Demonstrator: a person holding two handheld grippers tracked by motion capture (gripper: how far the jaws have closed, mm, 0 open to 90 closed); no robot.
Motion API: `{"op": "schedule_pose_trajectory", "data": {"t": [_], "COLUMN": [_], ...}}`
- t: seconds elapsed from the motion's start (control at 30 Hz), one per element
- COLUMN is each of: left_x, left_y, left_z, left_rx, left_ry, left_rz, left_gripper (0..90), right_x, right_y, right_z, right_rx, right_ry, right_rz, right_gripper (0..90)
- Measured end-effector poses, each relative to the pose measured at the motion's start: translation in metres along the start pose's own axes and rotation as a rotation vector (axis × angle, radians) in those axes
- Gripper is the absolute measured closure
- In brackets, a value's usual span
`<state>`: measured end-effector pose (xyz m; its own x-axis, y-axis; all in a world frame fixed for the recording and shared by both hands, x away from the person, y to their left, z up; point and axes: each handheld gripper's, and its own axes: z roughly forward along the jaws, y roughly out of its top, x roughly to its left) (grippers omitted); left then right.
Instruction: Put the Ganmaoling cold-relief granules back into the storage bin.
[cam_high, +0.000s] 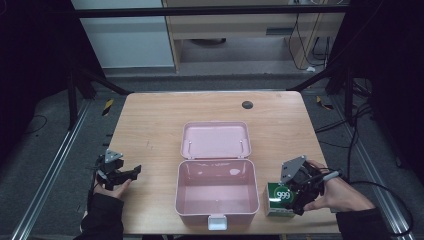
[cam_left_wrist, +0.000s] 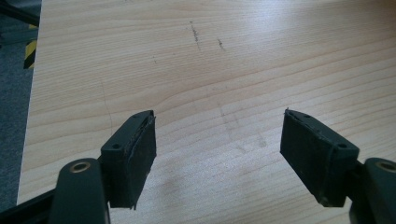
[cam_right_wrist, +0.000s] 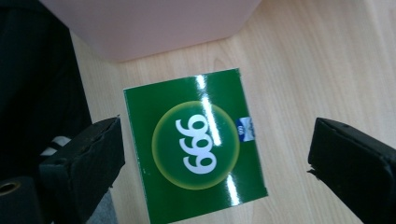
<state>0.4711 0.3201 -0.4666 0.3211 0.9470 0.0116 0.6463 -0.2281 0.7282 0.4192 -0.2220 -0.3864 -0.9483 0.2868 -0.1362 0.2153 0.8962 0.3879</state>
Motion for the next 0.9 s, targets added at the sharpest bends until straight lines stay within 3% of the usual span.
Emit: {"op": "schedule_pose_trajectory", "data": {"t": [0.37, 0.9], "left_x": [-0.001, -0.001], "left_y": [0.000, 0.000], "left_z": [0.001, 0.002], "left_rx": [0.000, 0.007], "left_ry": [0.000, -0.001], "left_rz": [0.002, 0.007], "left_gripper": [26.3, 26.5], "right_x": [0.003, 0.000], "right_y": [-0.001, -0.005], "right_z": [0.017, 0.043], "right_rx": [0.033, 0.085], "right_ry": [0.044, 0.080], "right_rz": [-0.039, -0.042], "right_gripper": [2.4, 3.2]}}
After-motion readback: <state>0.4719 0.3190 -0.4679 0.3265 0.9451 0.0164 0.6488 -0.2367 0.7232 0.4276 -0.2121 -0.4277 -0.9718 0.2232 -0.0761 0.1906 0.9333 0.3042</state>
